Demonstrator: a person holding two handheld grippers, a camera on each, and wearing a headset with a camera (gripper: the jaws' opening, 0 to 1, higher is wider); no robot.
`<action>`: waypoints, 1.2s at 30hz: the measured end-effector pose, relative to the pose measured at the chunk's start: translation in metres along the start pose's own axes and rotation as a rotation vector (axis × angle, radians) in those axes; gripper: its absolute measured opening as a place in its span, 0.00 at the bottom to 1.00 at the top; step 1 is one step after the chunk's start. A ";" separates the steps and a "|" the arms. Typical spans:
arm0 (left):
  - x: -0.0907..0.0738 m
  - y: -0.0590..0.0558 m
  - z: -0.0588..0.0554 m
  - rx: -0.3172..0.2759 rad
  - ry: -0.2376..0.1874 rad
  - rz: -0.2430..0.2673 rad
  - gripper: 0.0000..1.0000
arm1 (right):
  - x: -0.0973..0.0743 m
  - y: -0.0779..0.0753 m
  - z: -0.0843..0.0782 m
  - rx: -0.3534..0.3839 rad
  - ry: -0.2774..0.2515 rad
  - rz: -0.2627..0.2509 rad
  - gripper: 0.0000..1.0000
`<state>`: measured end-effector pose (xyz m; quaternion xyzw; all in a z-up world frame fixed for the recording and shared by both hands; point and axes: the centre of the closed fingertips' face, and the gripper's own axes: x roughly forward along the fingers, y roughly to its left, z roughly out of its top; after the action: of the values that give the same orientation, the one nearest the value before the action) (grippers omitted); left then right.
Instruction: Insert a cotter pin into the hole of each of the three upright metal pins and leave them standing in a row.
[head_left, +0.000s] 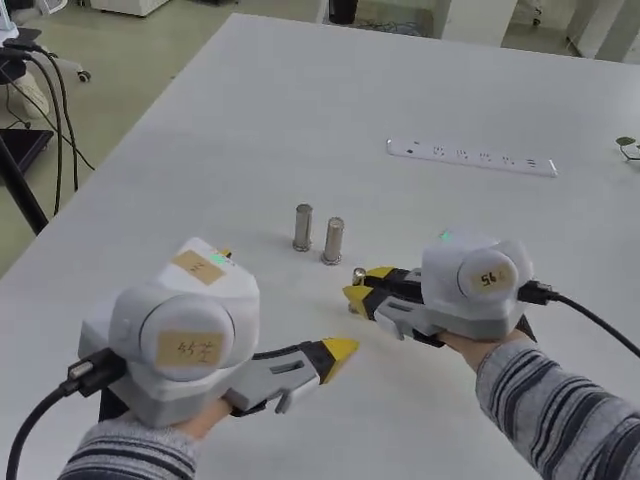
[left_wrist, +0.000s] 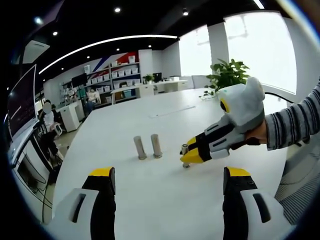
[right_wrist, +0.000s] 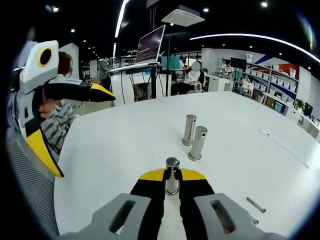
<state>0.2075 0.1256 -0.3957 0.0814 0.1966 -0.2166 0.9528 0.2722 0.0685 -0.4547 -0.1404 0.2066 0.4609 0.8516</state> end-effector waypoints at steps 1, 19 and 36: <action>0.000 0.000 0.000 0.000 0.000 0.000 0.88 | -0.002 0.000 -0.002 0.001 0.002 0.000 0.04; 0.001 -0.004 -0.002 0.018 0.013 -0.015 0.87 | -0.012 -0.002 -0.013 -0.011 0.010 0.010 0.05; 0.002 -0.007 -0.002 0.014 0.011 -0.025 0.86 | -0.018 -0.004 -0.022 -0.043 0.052 -0.004 0.14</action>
<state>0.2053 0.1192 -0.3987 0.0867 0.2016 -0.2292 0.9483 0.2621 0.0438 -0.4653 -0.1709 0.2184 0.4598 0.8436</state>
